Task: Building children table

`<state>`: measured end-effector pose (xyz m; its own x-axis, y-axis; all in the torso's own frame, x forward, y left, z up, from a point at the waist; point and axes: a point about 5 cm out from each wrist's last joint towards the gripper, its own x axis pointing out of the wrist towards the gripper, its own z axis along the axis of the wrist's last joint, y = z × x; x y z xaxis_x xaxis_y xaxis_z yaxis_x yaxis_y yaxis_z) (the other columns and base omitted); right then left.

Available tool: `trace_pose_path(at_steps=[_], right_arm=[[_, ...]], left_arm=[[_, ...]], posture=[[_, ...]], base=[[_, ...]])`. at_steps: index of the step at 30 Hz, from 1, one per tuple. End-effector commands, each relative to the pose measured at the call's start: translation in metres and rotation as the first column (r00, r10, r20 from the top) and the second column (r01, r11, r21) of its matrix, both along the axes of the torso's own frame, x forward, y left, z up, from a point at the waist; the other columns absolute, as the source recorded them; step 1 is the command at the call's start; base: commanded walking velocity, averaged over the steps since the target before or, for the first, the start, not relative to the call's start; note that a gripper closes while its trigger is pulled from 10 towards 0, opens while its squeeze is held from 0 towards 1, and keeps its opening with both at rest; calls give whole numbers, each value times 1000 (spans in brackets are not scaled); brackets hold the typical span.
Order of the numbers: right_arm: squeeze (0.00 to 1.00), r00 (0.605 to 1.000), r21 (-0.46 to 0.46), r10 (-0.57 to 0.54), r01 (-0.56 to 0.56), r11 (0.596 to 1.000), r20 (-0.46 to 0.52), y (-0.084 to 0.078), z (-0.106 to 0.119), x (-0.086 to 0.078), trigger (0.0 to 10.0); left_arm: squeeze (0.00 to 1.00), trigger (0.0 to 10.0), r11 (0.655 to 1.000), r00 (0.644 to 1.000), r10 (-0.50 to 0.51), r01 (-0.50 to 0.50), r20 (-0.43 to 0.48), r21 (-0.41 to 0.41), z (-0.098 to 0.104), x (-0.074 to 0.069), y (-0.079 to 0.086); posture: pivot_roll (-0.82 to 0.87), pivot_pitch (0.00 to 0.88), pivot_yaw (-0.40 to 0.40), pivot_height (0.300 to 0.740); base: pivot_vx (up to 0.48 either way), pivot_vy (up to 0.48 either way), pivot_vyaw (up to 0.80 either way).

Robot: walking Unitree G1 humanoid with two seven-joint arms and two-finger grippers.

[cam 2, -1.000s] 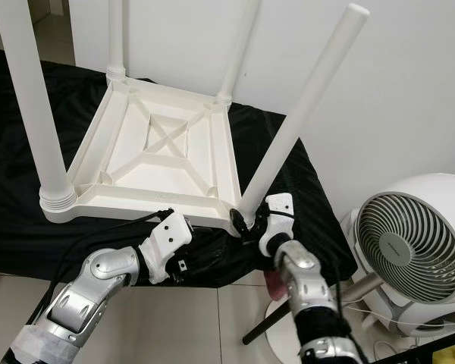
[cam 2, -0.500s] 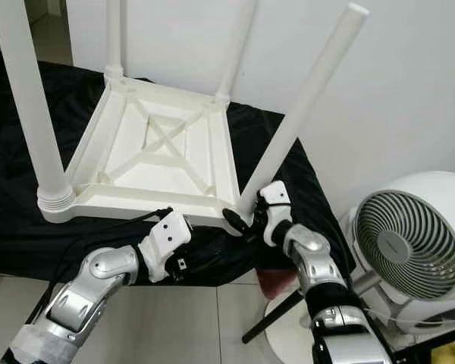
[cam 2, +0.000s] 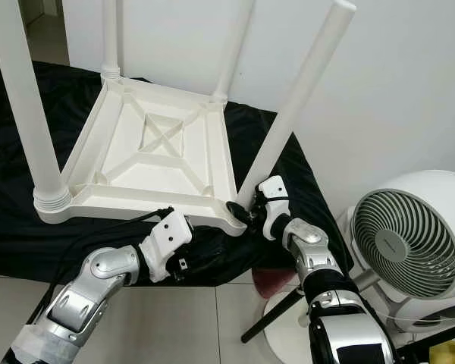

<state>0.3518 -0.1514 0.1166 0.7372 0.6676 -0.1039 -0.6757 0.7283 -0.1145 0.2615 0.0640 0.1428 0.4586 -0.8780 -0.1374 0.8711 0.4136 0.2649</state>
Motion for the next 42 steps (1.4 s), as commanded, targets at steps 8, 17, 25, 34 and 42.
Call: trace_pose_path(at_steps=[8,17,25,34,42], right_arm=[[0,989,29,-119,122,992,-87,-10,-23,-8,10000],[0,887,85,-436,452,888,-152,7,-31,-9,10000],[0,756,106,-628,650,752,-181,31,-30,-30,10000],[1000,750,114,-642,660,742,-163,36,-22,-35,10000],[0,829,130,-552,560,818,-90,23,-11,-26,10000]], left_arm=[[0,10000,1000,1000,8,-8,14,-15,3,1,-7],[0,10000,1000,1000,-2,2,9,-10,1,-1,-8],[0,10000,1000,1000,-17,17,2,-4,-1,-3,-9],[0,10000,1000,1000,-21,21,1,0,-2,-3,-9],[0,10000,1000,1000,-31,31,1,4,-2,-4,-9]], posture=[[134,0,-228,740],[132,0,-227,740],[138,0,-229,740],[136,0,-226,740],[139,0,-222,740]], base=[[0,0,0],[0,0,0],[0,0,0],[0,0,0],[0,0,0]])
